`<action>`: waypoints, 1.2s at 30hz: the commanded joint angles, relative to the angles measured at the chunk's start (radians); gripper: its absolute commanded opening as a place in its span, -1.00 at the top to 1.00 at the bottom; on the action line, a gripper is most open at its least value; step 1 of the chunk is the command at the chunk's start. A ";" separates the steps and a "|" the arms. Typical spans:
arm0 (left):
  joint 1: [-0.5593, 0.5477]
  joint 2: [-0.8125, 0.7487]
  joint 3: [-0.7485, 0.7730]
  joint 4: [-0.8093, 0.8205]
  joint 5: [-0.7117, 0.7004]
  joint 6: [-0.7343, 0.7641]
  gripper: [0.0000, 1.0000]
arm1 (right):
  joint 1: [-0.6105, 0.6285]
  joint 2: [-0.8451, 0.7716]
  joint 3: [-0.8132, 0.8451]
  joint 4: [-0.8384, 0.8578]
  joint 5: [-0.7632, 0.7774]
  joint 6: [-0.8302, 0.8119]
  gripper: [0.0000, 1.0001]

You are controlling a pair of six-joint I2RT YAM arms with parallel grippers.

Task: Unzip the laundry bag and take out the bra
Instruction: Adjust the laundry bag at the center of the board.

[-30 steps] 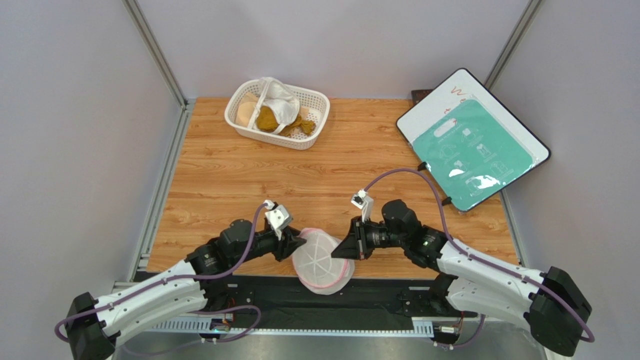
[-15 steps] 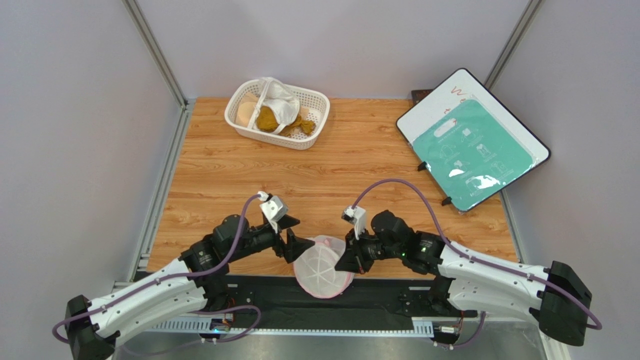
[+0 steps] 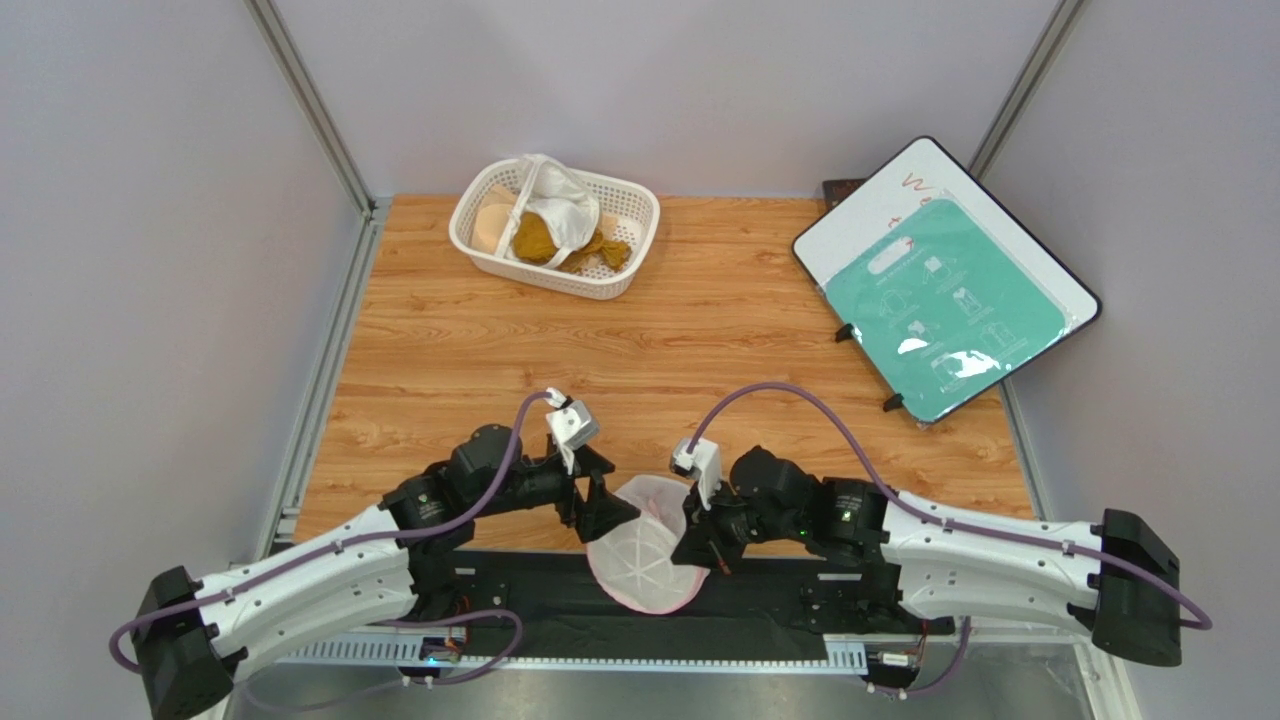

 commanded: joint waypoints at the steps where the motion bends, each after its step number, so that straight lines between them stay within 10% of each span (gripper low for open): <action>1: -0.003 0.030 -0.018 0.114 0.102 -0.030 -0.88 | 0.050 -0.001 0.035 -0.049 0.044 -0.039 1.00; 7: -0.001 0.136 -0.010 0.167 0.142 -0.035 -0.90 | 0.072 0.002 0.060 -0.060 0.049 -0.048 1.00; 16: -0.003 0.007 0.021 -0.022 -0.212 -0.125 -0.99 | 0.063 -0.006 0.085 -0.098 0.630 0.343 1.00; 24: -0.001 0.033 0.022 -0.102 -0.203 -0.254 -0.99 | 0.041 0.109 0.094 0.073 0.845 0.610 1.00; 29: -0.001 0.025 -0.009 -0.093 -0.194 -0.262 -0.99 | 0.043 0.247 0.318 -0.108 0.819 0.565 -0.60; 36: -0.003 0.011 -0.007 -0.125 -0.183 -0.262 -0.99 | 0.041 0.108 0.397 -0.454 1.011 0.581 -0.70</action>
